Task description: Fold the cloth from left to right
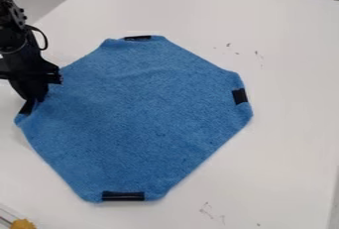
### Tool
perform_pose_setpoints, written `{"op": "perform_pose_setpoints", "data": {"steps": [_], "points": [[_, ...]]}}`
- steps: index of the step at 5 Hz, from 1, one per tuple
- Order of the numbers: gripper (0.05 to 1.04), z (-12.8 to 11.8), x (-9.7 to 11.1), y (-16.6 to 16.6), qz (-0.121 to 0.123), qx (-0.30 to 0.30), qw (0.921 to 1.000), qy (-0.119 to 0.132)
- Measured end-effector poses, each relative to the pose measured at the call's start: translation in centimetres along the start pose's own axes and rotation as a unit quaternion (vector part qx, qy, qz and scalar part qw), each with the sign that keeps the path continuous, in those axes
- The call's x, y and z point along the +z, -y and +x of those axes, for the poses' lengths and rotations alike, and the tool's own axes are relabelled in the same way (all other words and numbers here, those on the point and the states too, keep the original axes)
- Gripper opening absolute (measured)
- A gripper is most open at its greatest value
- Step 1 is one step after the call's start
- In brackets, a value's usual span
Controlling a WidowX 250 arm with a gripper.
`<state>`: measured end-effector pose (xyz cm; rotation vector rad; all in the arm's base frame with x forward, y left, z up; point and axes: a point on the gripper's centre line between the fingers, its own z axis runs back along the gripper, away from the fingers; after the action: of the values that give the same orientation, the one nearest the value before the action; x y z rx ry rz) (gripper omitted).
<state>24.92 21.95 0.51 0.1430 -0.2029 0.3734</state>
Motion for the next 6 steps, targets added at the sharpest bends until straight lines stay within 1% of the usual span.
{"op": "perform_pose_setpoints", "data": {"steps": [1,2,3,4,5,6], "points": [[0.120,0.0,0.2,0.5,0.006,-0.007,1.0000,-0.002],[0.068,0.0,1.3,2.0,0.025,-0.038,0.9984,-0.035],[0.064,2.7,5.2,6.3,0.058,-0.084,0.9944,-0.031],[0.063,3.8,6.8,11.6,0.050,-0.119,0.9913,-0.027],[0.063,3.2,5.6,16.1,0.017,-0.130,0.9909,-0.032],[0.089,2.2,3.2,19.3,-0.038,-0.132,0.9892,-0.052]]}}
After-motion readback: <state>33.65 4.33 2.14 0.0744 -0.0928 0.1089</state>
